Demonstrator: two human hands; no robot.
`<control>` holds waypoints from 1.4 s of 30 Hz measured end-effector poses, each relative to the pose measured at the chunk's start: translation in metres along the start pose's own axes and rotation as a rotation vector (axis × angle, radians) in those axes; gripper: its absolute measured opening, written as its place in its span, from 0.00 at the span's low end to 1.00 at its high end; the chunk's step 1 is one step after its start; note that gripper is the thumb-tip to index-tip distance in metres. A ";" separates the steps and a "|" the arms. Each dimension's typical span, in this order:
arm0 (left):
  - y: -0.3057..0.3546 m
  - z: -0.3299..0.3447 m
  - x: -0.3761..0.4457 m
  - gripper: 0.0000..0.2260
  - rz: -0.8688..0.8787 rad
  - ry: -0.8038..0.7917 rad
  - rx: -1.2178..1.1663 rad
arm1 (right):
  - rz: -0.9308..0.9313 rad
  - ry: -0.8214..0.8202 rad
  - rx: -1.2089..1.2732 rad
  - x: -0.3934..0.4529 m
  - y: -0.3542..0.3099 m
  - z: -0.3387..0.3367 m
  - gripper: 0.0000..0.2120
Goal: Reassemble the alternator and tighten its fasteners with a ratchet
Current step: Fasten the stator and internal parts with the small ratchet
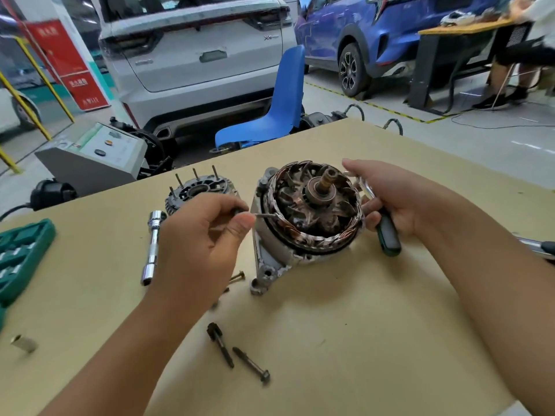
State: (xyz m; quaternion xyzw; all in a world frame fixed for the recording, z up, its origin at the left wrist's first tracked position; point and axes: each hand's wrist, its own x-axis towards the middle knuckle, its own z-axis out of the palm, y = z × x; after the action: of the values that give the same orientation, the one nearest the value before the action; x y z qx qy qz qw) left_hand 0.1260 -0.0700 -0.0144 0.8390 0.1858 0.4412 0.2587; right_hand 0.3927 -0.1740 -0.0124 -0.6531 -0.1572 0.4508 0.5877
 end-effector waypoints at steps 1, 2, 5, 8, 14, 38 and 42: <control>0.005 -0.004 -0.008 0.04 0.052 0.005 0.042 | -0.011 0.004 -0.002 0.000 -0.001 0.000 0.21; 0.011 -0.006 -0.015 0.04 0.095 -0.005 0.061 | -0.023 0.011 -0.012 0.000 -0.002 0.000 0.21; 0.028 -0.001 -0.029 0.05 0.160 -0.023 0.080 | -0.058 0.019 -0.039 -0.001 -0.003 0.004 0.20; 0.036 0.010 -0.037 0.07 0.165 -0.011 0.140 | -0.089 0.011 -0.043 -0.003 -0.001 0.008 0.18; 0.033 0.013 -0.041 0.05 0.187 0.070 0.153 | -0.104 0.024 -0.010 -0.005 -0.001 0.005 0.18; 0.029 0.030 -0.043 0.07 0.391 0.013 0.382 | -0.146 0.049 -0.037 -0.009 0.000 0.010 0.13; 0.028 0.033 -0.045 0.08 0.334 0.058 0.339 | -0.153 0.069 -0.042 -0.010 -0.001 0.011 0.12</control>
State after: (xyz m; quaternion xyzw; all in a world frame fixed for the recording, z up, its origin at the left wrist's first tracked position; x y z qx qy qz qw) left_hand 0.1320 -0.1258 -0.0421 0.8764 0.1233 0.4644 0.0324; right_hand 0.3792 -0.1744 -0.0068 -0.6665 -0.1957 0.3787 0.6116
